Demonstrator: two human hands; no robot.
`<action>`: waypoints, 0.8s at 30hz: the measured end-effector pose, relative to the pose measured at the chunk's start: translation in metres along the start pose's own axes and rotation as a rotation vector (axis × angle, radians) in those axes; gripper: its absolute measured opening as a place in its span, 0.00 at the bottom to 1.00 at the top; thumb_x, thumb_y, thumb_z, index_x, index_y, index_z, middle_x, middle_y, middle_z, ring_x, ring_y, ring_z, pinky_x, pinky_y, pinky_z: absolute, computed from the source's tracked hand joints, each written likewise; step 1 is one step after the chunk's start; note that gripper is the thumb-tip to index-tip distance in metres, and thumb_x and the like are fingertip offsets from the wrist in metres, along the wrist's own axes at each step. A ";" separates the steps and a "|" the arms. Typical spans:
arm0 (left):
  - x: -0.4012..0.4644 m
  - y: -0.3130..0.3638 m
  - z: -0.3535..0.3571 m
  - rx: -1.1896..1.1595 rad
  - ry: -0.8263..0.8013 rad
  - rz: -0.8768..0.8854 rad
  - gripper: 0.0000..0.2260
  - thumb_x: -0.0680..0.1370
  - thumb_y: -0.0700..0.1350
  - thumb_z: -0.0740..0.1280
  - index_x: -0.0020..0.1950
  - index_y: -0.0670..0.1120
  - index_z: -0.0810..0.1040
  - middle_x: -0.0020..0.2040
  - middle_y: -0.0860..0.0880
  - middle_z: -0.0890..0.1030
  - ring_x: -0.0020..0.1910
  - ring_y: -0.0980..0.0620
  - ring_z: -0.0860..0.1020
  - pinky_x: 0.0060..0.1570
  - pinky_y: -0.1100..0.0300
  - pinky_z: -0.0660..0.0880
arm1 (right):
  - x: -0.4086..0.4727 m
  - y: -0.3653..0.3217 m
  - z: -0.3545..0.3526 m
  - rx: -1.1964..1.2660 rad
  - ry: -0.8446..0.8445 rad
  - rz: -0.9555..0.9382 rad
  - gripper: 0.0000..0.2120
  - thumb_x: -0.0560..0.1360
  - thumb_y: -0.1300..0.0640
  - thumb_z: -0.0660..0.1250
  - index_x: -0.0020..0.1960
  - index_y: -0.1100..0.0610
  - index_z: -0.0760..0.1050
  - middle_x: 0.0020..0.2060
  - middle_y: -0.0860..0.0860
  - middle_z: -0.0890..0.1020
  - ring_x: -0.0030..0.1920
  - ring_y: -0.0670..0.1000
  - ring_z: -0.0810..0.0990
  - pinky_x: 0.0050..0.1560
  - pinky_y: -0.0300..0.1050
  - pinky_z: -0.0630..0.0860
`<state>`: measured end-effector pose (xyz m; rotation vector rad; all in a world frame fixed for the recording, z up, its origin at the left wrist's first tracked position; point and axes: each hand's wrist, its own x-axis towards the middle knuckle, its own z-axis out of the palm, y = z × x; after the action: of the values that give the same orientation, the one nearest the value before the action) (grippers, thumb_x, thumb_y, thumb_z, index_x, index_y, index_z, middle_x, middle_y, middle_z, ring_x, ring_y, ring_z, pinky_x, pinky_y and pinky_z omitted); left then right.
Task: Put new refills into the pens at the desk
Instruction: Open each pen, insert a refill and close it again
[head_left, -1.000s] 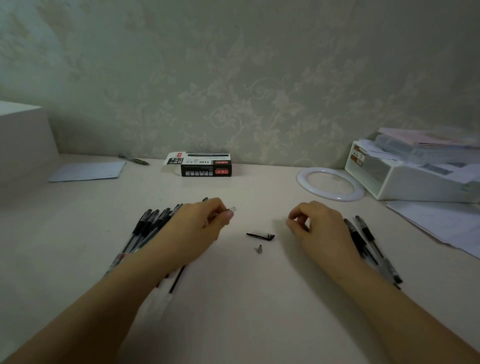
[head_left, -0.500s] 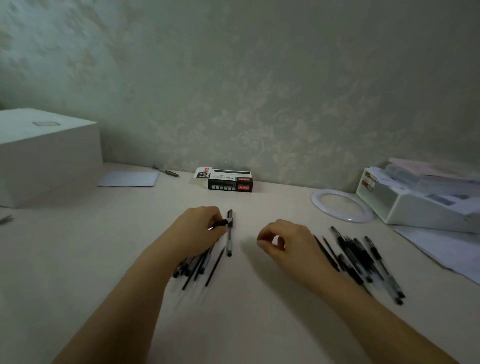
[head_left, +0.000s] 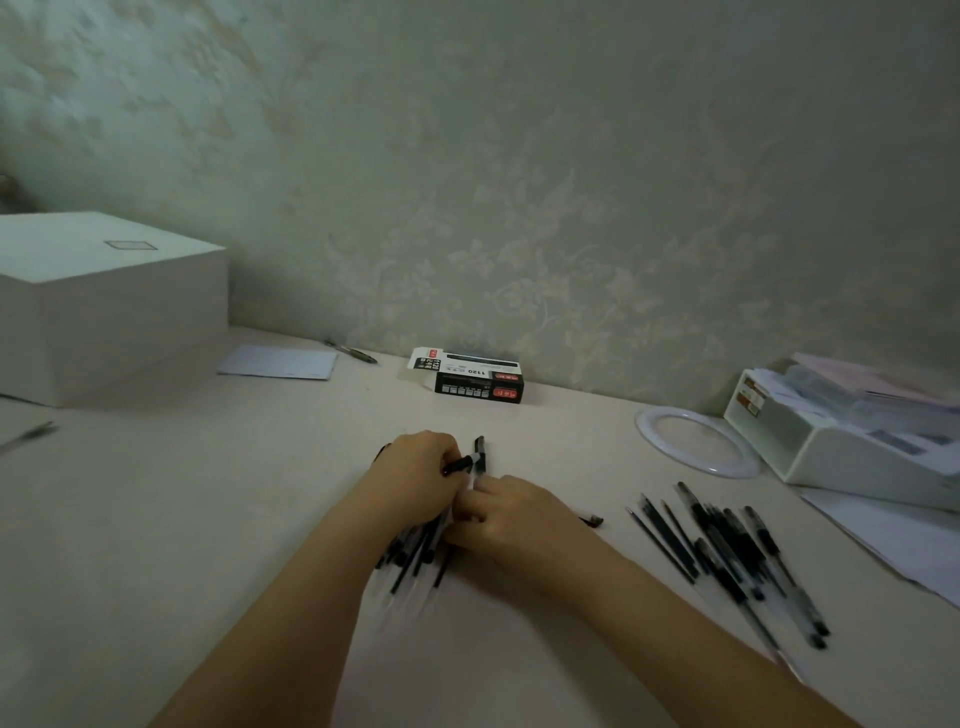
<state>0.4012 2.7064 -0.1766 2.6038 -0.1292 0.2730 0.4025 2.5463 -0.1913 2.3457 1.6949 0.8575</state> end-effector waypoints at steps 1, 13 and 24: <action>0.000 -0.001 0.000 -0.001 0.005 0.000 0.06 0.77 0.46 0.65 0.40 0.48 0.73 0.36 0.52 0.74 0.39 0.50 0.74 0.39 0.59 0.70 | 0.001 0.001 0.002 -0.035 0.019 -0.030 0.11 0.60 0.61 0.78 0.39 0.49 0.84 0.35 0.46 0.81 0.44 0.46 0.67 0.33 0.38 0.62; 0.005 0.005 0.013 -0.262 0.038 -0.047 0.08 0.77 0.51 0.66 0.43 0.47 0.78 0.33 0.54 0.80 0.34 0.58 0.76 0.34 0.64 0.70 | -0.029 0.029 -0.001 -0.204 0.065 0.082 0.13 0.64 0.68 0.73 0.46 0.56 0.79 0.41 0.51 0.81 0.36 0.52 0.76 0.32 0.43 0.70; -0.007 0.043 0.047 -0.413 -0.061 0.086 0.08 0.78 0.50 0.66 0.39 0.52 0.78 0.34 0.57 0.83 0.27 0.64 0.75 0.28 0.74 0.67 | -0.091 0.043 0.003 -0.154 0.125 0.393 0.13 0.64 0.68 0.76 0.45 0.57 0.79 0.39 0.51 0.80 0.37 0.54 0.77 0.31 0.45 0.73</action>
<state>0.3958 2.6465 -0.1971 2.1996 -0.2870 0.1754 0.4211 2.4486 -0.2099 2.6029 1.1660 1.1705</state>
